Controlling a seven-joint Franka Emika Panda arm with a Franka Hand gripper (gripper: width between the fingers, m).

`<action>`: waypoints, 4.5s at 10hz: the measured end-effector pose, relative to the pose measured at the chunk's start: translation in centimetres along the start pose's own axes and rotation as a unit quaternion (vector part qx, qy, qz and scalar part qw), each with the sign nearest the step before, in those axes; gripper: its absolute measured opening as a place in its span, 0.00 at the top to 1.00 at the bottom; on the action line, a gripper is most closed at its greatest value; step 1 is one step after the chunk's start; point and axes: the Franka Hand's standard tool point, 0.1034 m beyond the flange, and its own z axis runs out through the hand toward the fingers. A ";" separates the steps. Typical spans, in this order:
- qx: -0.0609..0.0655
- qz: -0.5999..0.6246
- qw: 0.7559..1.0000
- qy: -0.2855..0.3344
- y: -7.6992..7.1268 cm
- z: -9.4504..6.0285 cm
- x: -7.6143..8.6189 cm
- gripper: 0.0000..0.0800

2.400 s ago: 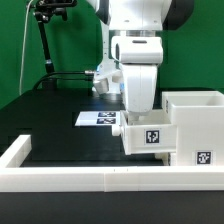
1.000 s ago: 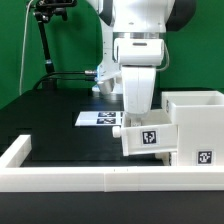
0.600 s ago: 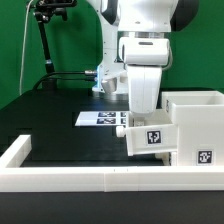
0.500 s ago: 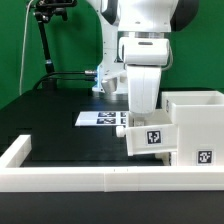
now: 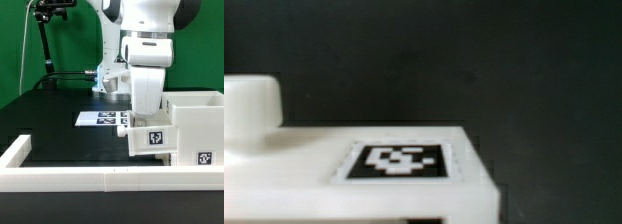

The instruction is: Assemble drawer

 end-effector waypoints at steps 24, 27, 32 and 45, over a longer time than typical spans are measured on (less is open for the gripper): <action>0.037 -0.046 0.994 0.087 1.1 -1.6 -8.5 0.19; 0.046 -0.020 0.994 0.095 0.8 -0.7 -7.1 0.19; 0.057 0.038 0.993 0.098 0.9 -0.7 -3.4 0.19; 0.074 0.126 0.985 0.092 0.8 -1.7 1.7 0.19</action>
Offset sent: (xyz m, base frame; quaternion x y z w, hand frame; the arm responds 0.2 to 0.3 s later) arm 0.0000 0.0000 0.0000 0.0000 0.0000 0.0000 1.0000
